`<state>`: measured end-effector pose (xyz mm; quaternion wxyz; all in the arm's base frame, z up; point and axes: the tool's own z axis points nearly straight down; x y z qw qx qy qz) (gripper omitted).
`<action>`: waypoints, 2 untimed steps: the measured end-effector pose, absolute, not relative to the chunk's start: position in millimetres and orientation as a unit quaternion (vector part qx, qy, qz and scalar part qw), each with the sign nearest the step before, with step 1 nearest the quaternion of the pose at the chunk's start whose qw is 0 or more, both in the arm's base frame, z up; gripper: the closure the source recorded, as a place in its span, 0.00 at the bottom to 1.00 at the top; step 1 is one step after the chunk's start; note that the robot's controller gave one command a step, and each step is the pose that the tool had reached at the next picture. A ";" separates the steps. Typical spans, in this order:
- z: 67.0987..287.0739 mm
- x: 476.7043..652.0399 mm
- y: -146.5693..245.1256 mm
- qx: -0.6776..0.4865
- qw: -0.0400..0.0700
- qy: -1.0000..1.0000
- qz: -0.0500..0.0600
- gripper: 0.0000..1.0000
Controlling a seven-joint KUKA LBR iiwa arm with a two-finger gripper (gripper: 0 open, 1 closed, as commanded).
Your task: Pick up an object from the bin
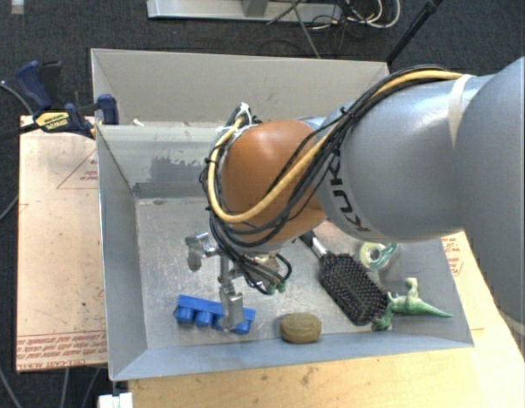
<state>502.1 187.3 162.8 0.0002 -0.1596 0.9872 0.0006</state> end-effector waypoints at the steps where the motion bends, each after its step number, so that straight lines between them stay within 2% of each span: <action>1: 158.2 489.0 183.0 -0.080 0.000 0.997 0.001 0.00; 2: 74.5 485.7 171.4 -0.156 0.012 0.988 0.002 0.00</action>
Offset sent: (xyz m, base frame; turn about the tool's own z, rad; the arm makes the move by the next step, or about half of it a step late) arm -0.0234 -0.0185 -0.0928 0.0041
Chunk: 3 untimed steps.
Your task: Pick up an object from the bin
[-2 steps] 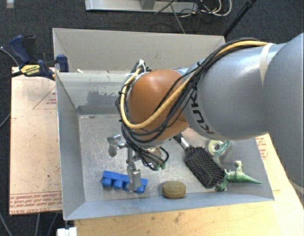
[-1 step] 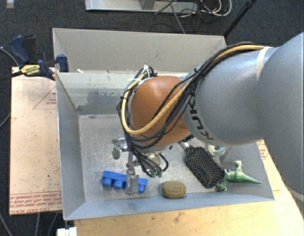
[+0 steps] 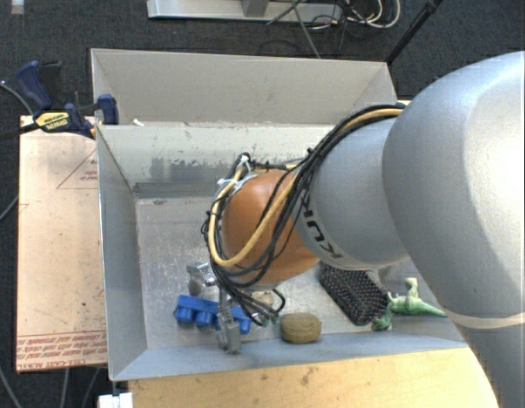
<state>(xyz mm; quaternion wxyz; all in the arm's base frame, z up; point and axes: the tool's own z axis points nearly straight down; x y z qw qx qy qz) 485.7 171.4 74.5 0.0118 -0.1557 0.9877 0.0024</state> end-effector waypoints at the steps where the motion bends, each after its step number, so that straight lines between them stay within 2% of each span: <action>1: 68.7 483.8 165.7 -0.151 0.001 0.988 0.001 1.00; 3: 73.9 482.6 164.6 -0.151 -0.002 0.989 0.000 1.00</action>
Offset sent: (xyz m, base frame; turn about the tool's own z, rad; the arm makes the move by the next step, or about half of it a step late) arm 0.0000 0.0000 0.0000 0.0000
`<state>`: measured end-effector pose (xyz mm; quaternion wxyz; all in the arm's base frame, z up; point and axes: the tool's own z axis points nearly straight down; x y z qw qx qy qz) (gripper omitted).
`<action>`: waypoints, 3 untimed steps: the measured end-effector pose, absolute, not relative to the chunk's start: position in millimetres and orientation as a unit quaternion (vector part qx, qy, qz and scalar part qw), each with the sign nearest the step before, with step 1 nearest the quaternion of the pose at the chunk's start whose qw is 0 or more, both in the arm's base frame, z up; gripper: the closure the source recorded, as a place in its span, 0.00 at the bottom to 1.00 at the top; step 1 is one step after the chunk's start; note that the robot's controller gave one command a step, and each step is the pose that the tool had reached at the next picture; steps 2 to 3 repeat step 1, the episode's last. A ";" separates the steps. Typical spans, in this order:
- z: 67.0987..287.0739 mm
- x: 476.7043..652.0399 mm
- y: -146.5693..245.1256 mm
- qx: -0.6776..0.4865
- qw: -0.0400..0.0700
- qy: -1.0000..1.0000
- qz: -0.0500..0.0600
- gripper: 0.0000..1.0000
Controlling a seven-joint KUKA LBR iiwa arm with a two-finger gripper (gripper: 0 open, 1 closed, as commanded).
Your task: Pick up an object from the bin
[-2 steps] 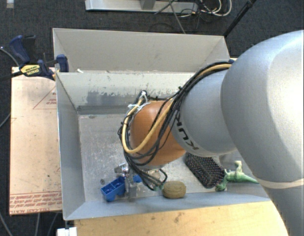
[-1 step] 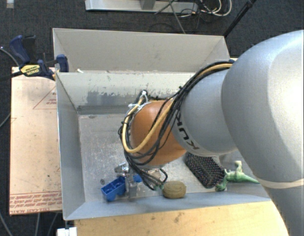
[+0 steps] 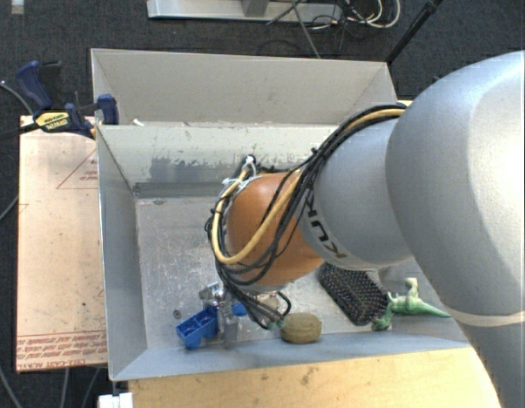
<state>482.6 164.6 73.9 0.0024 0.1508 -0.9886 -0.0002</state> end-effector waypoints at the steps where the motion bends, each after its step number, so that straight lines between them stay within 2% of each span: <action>1: 94.8 480.7 164.2 0.151 0.005 -0.989 0.000 1.00; 3: 94.8 480.7 164.2 0.151 0.005 -0.989 0.000 1.00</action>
Offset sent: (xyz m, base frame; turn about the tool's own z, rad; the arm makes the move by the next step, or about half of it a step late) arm -0.0001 -0.0001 0.0660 0.0000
